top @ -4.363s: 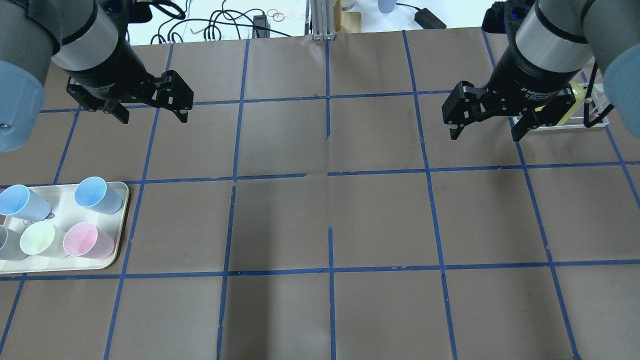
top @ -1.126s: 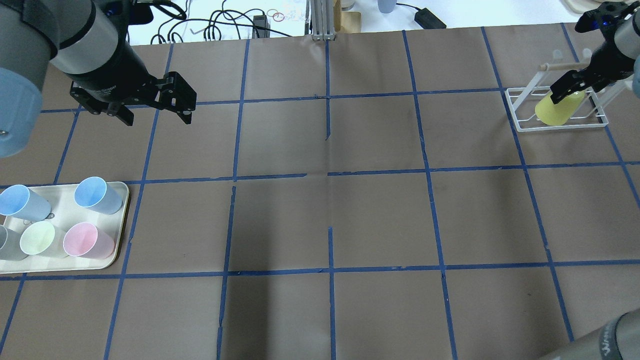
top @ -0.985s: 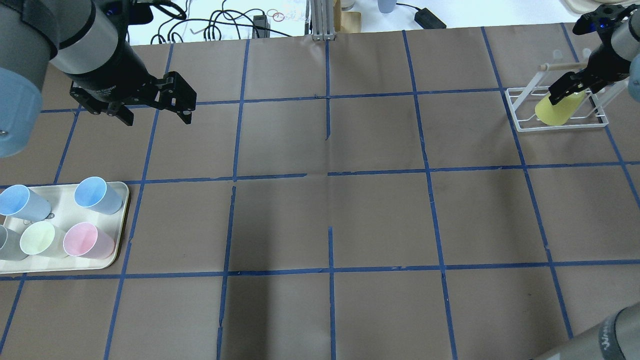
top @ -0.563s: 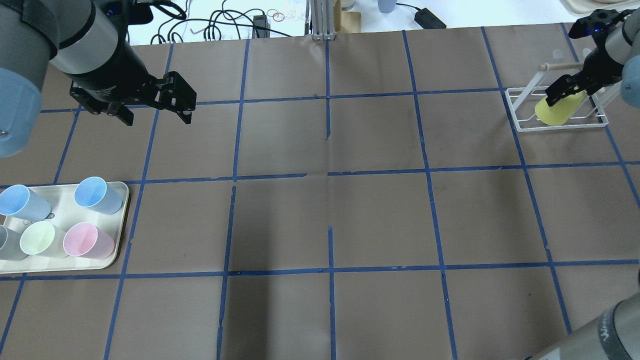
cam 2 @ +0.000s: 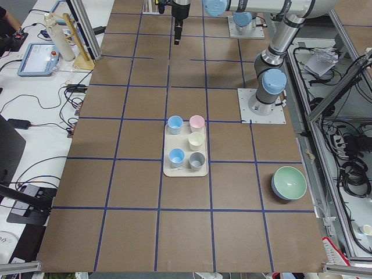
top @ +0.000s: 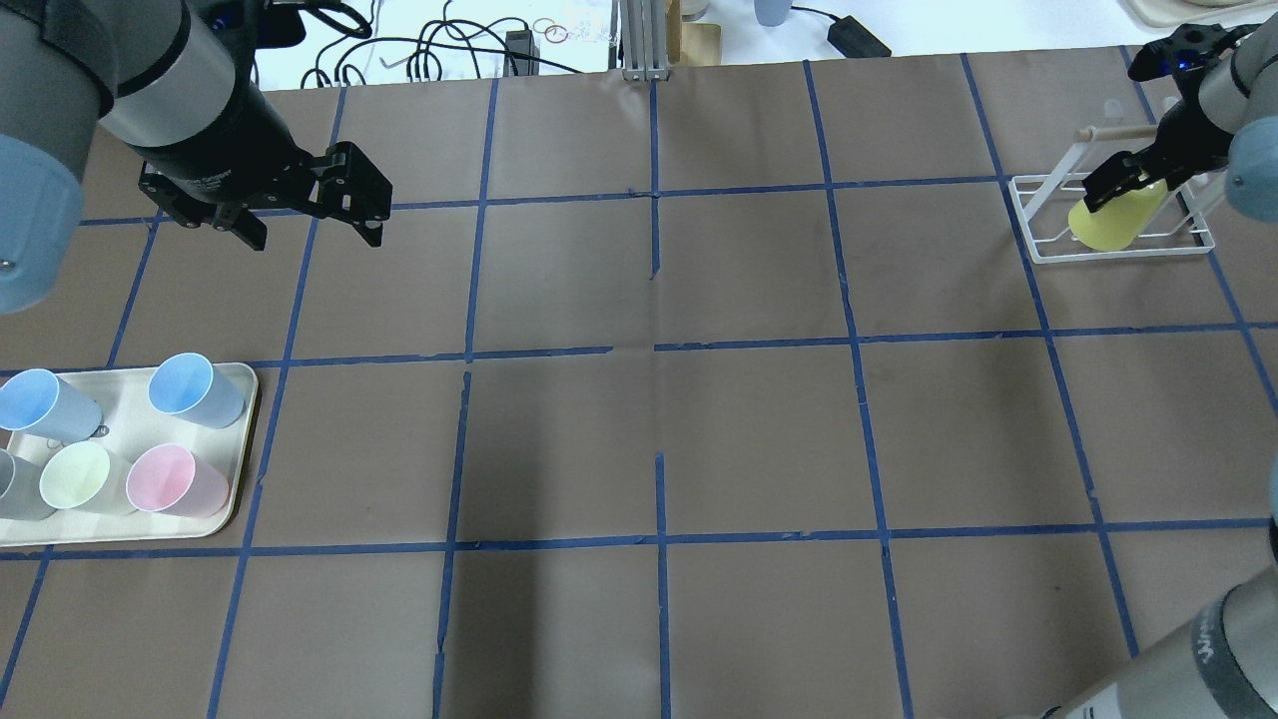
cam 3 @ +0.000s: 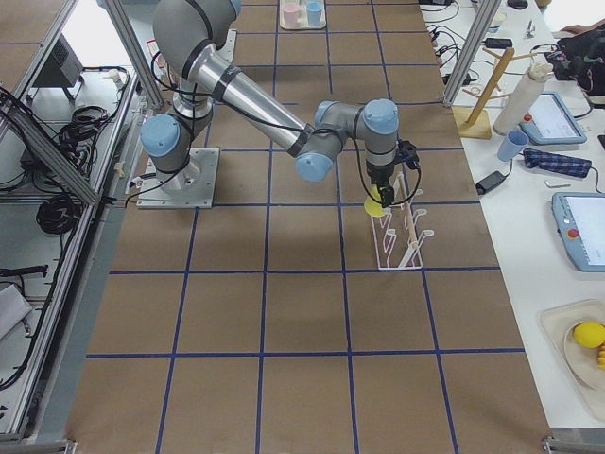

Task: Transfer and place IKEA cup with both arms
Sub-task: 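Lower the right gripper around the yellow cup and close on it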

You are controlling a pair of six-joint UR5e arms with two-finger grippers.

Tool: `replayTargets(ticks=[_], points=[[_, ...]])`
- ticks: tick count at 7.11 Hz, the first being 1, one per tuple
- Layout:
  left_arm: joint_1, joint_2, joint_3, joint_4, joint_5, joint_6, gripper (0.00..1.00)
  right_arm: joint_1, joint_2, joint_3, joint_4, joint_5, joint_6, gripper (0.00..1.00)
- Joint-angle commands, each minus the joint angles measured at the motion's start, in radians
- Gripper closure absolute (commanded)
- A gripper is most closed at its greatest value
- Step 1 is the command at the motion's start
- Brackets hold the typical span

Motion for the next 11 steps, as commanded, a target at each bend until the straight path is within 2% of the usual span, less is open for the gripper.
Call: replayTargets(ticks=[1,4,5,6,7,9,10,11], points=[[0.0,-0.004,0.005,0.0,-0.003,0.0,0.0,0.0,0.001,0.0,0.0,0.02,0.004,0.0],[0.002,-0.001,0.0,0.0,0.0,0.0,0.0,0.0,0.003,0.0,-0.002,0.02,-0.001,0.0],[0.002,-0.001,-0.001,0.0,0.0,0.0,0.0,0.0,0.003,0.0,-0.002,0.019,-0.001,0.03],[0.003,-0.001,-0.001,0.0,0.0,0.0,0.0,0.0,0.003,0.0,-0.002,0.019,-0.001,0.15],[0.003,-0.001,-0.001,0.0,0.0,0.0,0.0,0.0,0.003,0.0,-0.002,0.017,-0.001,0.34],[0.003,-0.001,-0.001,0.0,0.0,0.0,0.0,0.0,0.001,0.0,0.0,0.006,0.001,0.78],[0.003,-0.001,-0.001,0.0,0.0,0.0,0.0,0.0,0.0,0.0,0.001,0.002,0.001,0.9],[0.003,-0.001,-0.001,0.0,-0.004,0.0,0.0,0.0,-0.006,-0.002,0.003,0.002,0.001,0.97]])
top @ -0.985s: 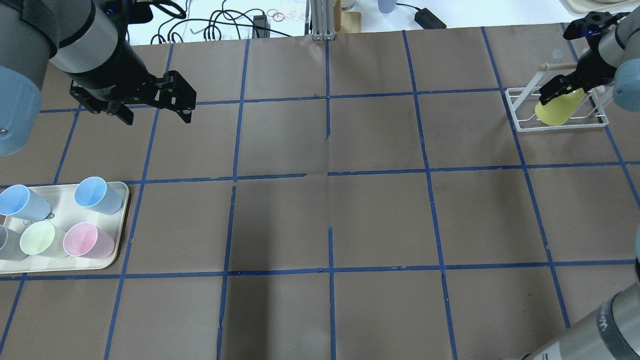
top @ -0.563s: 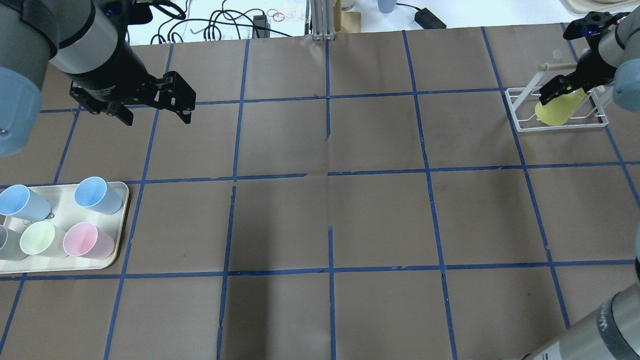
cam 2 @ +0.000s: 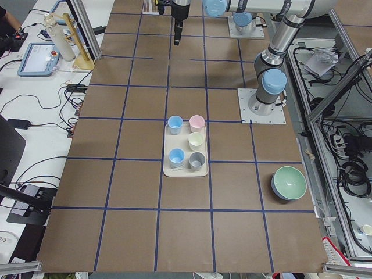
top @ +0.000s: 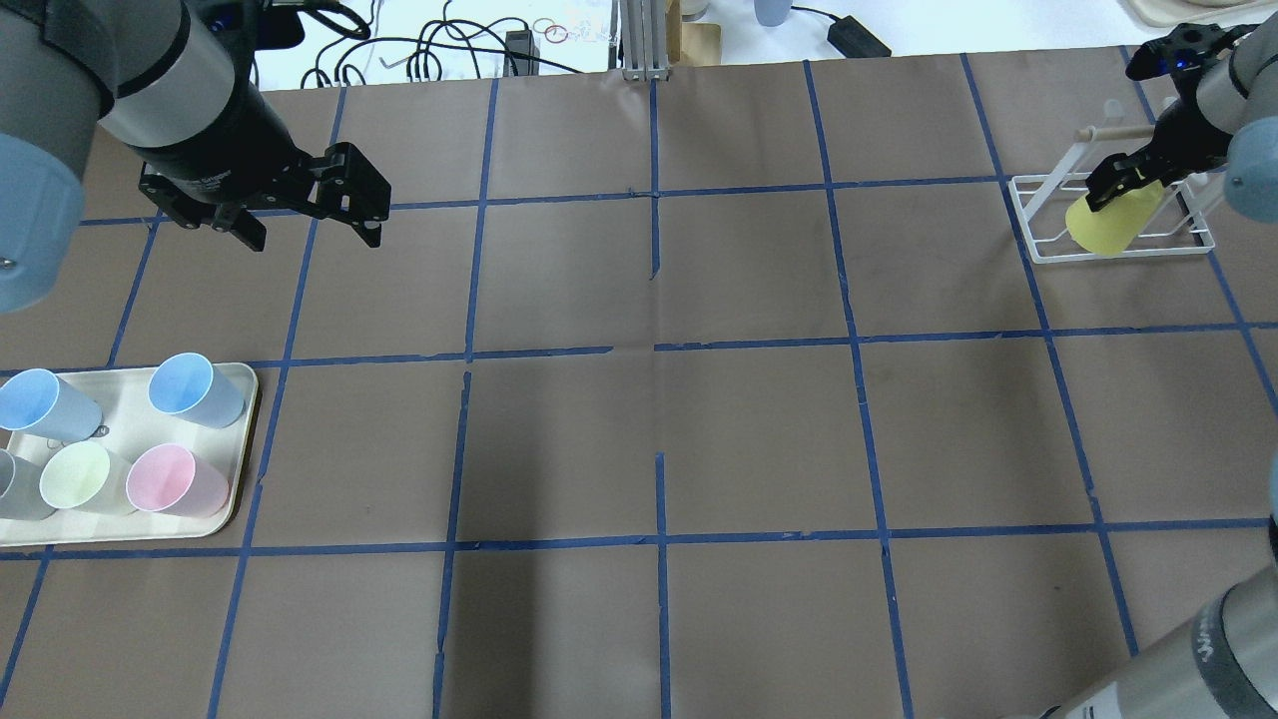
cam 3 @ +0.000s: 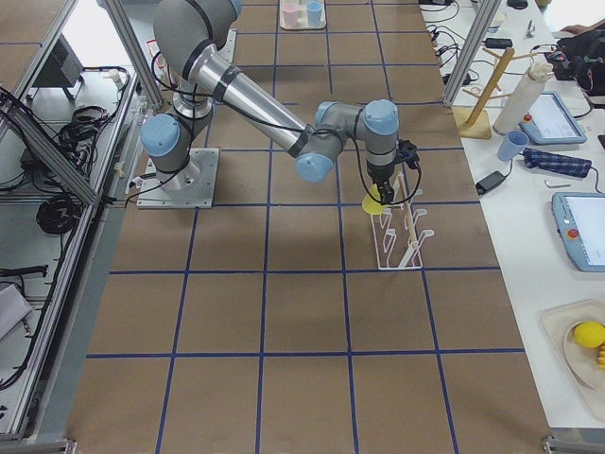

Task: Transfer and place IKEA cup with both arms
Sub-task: 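Lower the right gripper around the yellow cup and close on it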

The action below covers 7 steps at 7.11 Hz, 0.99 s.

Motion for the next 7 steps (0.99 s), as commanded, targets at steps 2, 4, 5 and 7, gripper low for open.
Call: replayTargets(ticks=[2,4,5,7], points=[[0.002,0.0,0.0,0.0,-0.002,0.0,0.0,0.0,-0.01,-0.026,0.014,-0.006,-0.001,0.99],[0.0,0.0,0.0,0.0,-0.004,0.0,0.0,-0.002,-0.032,-0.038,0.017,-0.012,-0.003,0.98],[0.0,0.0,0.005,0.0,-0.005,0.0,0.0,-0.002,-0.056,-0.038,0.04,-0.041,-0.003,0.98],[0.0,-0.002,0.008,0.0,-0.005,0.0,0.0,-0.002,-0.132,-0.038,0.129,-0.047,-0.005,0.98]])
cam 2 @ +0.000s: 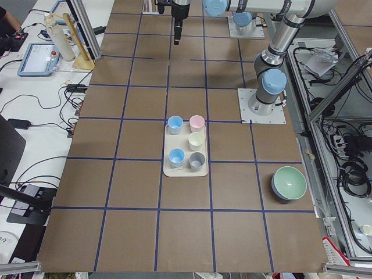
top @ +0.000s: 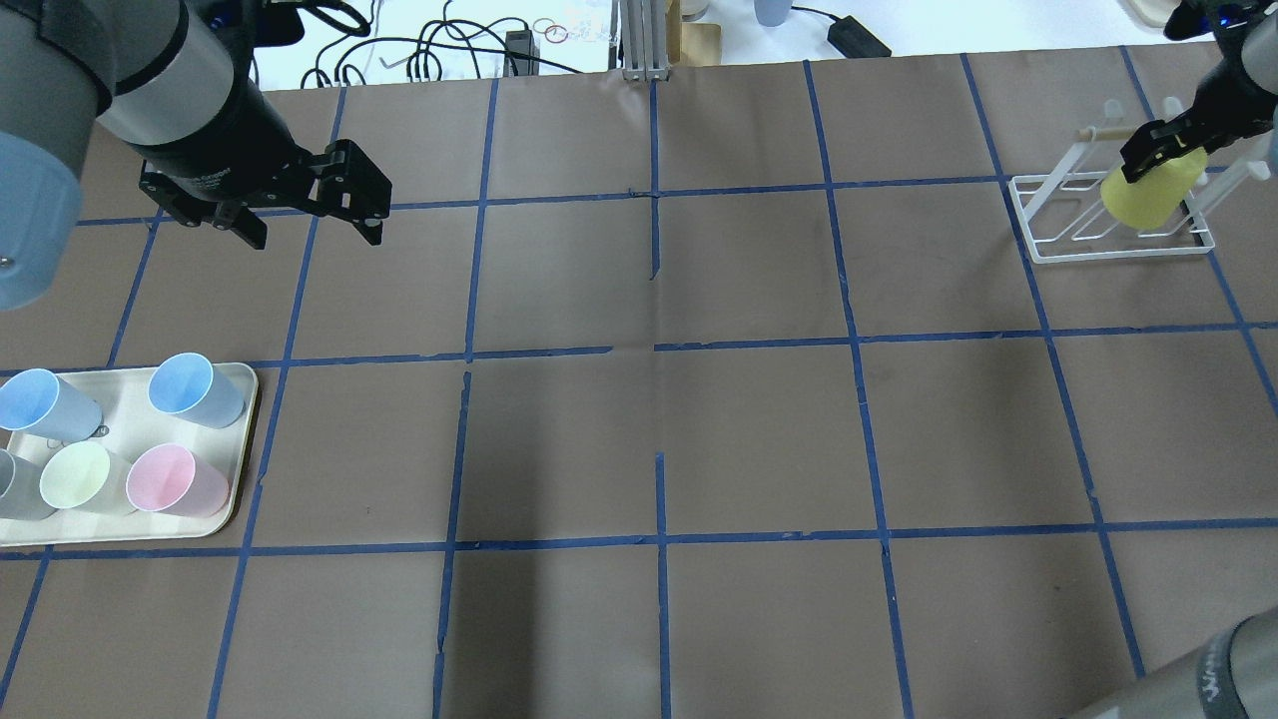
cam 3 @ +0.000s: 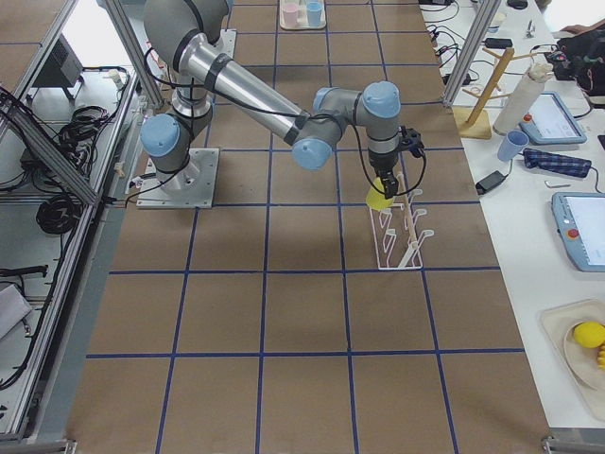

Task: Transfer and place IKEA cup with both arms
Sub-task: 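Lift the yellow cup off the rack with the right gripper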

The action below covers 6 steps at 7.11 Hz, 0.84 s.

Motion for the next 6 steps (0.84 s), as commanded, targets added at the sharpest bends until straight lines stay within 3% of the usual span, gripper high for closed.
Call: replayTargets(ticks=[1,3,4,5,6], points=[[0.0,-0.001,0.003,0.0,0.001,0.0,0.0,0.0,-0.085,0.0,0.081,-0.03,-0.003,0.98],[0.005,-0.001,-0.003,0.002,0.006,0.002,0.0,0.001,-0.154,0.001,0.128,-0.038,-0.057,0.98],[0.029,-0.001,-0.005,0.003,-0.003,0.006,0.0,0.026,-0.174,0.007,0.161,-0.001,-0.114,0.99],[0.04,0.003,-0.006,0.003,-0.005,0.032,0.0,0.087,-0.195,0.003,0.242,0.124,-0.109,1.0],[0.041,0.003,-0.005,0.002,-0.005,0.038,0.0,0.139,-0.217,0.003,0.311,0.187,-0.102,1.0]])
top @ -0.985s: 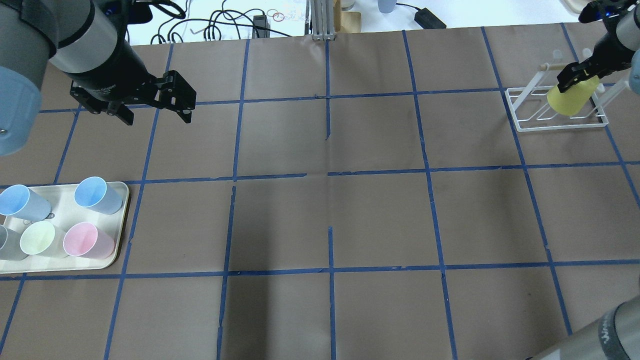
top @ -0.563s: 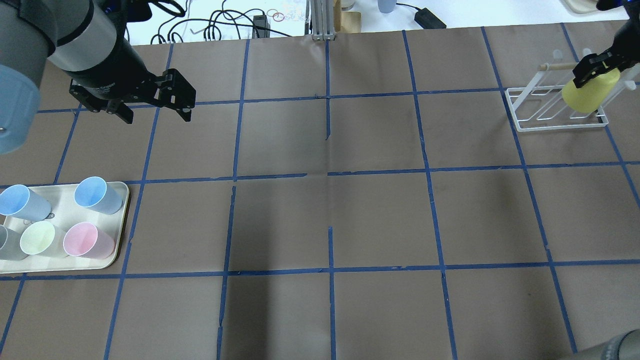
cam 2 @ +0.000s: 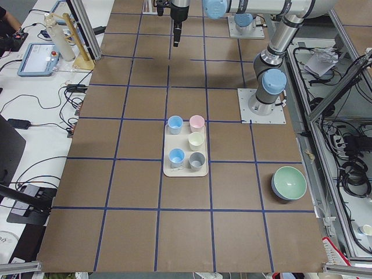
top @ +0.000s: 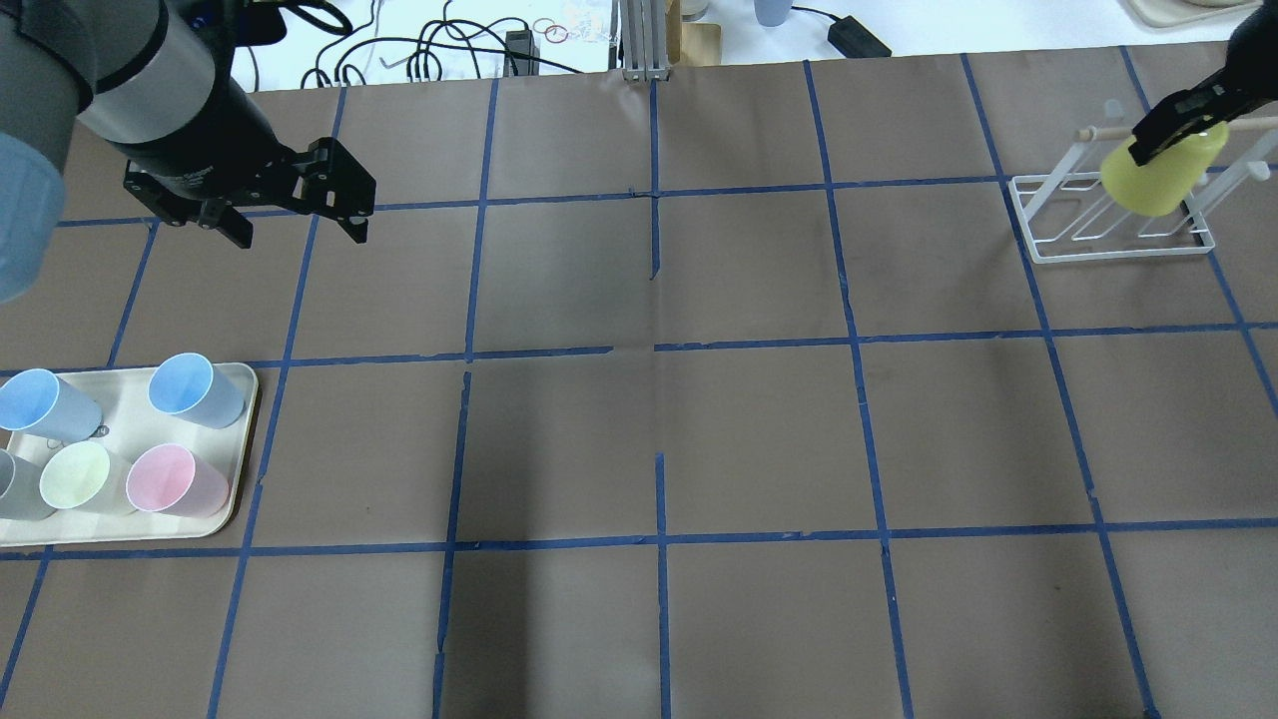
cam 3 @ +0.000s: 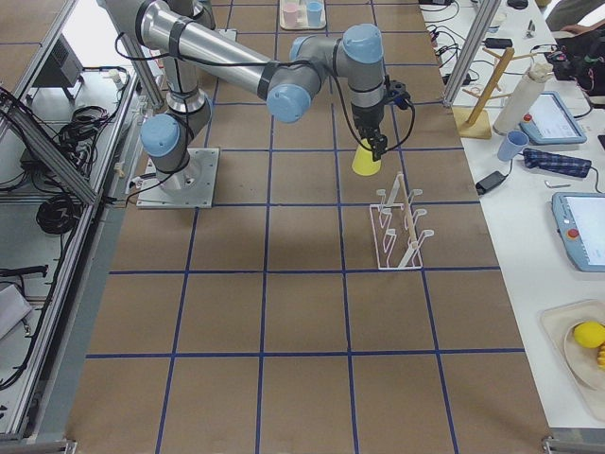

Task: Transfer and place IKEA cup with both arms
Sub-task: 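Lift the yellow cup off the rack with the right gripper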

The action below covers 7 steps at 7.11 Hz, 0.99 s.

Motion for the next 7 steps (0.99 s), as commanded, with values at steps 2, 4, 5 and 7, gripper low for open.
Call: replayTargets(ticks=[2,4,5,7], points=[[0.034,0.001,0.002,-0.001,-0.003,0.061,0.0,0.173,-0.04,0.001,0.132,0.165,0.204,1.0],[0.066,0.003,0.008,-0.007,-0.001,0.098,0.0,0.347,-0.037,0.001,0.113,0.103,0.434,1.0],[0.106,0.004,0.012,-0.012,-0.003,0.113,0.0,0.414,-0.043,-0.001,0.116,0.111,0.519,1.0],[0.226,0.005,-0.004,-0.013,-0.116,0.221,0.0,0.501,-0.06,-0.002,0.119,0.277,0.644,1.0]])
